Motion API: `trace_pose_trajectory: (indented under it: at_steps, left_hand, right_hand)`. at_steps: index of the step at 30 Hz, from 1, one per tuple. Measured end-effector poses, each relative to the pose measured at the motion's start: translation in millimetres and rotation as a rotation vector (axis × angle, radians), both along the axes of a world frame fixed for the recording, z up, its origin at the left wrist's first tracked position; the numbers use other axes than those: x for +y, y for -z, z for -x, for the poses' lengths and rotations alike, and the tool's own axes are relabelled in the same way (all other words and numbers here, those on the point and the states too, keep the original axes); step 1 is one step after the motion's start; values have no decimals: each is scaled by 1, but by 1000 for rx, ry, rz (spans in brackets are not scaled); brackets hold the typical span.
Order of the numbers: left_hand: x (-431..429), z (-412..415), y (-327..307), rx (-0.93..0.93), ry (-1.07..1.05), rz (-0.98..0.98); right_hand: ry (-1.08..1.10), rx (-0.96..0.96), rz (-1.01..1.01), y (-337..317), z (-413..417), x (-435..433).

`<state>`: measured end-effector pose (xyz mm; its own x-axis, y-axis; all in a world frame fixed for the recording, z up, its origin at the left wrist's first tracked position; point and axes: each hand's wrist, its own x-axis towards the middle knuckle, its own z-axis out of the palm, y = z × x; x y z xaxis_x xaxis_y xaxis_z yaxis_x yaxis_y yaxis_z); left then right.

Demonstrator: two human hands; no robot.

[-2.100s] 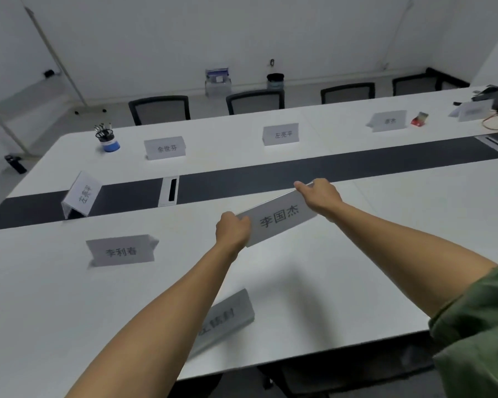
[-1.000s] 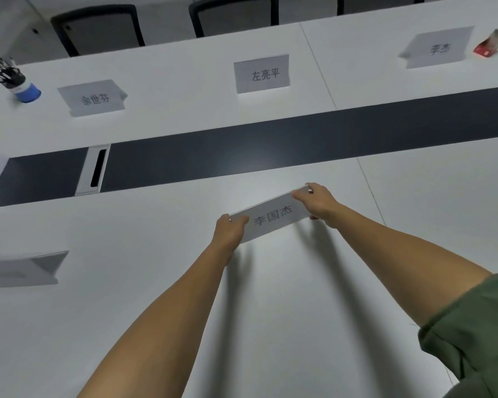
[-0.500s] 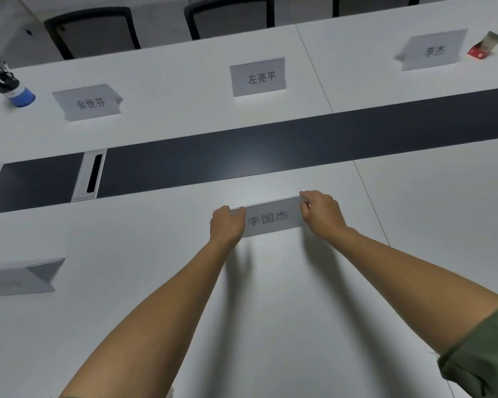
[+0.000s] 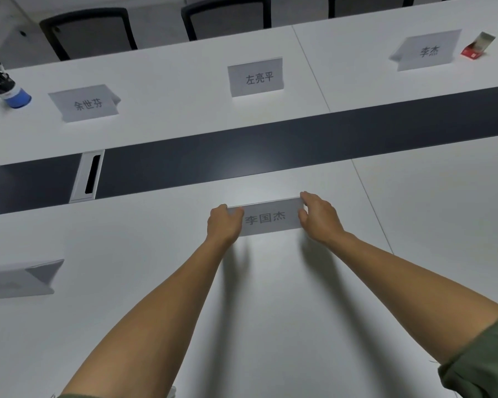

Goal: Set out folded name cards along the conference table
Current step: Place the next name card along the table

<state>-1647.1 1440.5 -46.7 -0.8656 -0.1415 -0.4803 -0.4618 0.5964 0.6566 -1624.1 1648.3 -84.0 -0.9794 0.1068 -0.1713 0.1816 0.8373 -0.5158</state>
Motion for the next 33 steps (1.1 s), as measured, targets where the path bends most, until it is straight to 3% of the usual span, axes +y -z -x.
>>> trace_pose_trajectory:
  at_steps: [9,13,21,26,33]
  left_hand:
    - [-13,-2,3,-23,-19,-54]
    - [-40,-16,-6,-1,-87,-16]
    - [-132,-93,-36,53,-157,134]
    - [-212,-148,-34,25,-215,303]
    - [-321,-217,-12,-221,-199,474]
  right_hand:
    - [17,-95,27,-8,-4,2]
    - [106,-32,33,-16,-14,-4]
    - [-16,52,99,-48,-66,-77]
    - [-161,-107,191,-52,-118,-146]
    - [-258,-334,268,-37,-179,-234]
